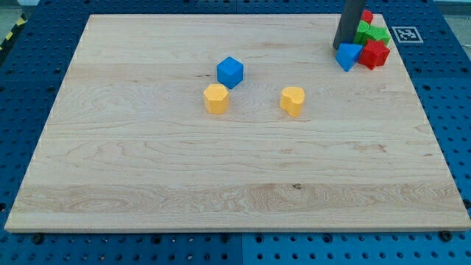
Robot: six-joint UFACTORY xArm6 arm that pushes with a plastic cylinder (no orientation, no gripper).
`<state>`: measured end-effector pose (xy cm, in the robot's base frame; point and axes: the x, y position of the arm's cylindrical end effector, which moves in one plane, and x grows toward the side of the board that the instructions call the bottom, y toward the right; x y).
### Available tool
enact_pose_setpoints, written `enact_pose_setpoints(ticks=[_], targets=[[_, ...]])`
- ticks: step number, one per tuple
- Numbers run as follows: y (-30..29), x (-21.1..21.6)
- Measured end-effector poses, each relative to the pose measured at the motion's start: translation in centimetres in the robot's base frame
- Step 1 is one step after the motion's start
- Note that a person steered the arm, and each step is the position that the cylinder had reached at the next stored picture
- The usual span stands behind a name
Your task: Push blue triangle towards center right
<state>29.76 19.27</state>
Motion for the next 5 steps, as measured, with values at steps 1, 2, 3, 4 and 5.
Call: enact_pose_setpoints(ticks=[1, 2, 3, 4, 5], targets=[[0.0, 2.1], [0.9, 3.7], [2.5, 5.1], [4.0, 6.3], [6.0, 7.7]])
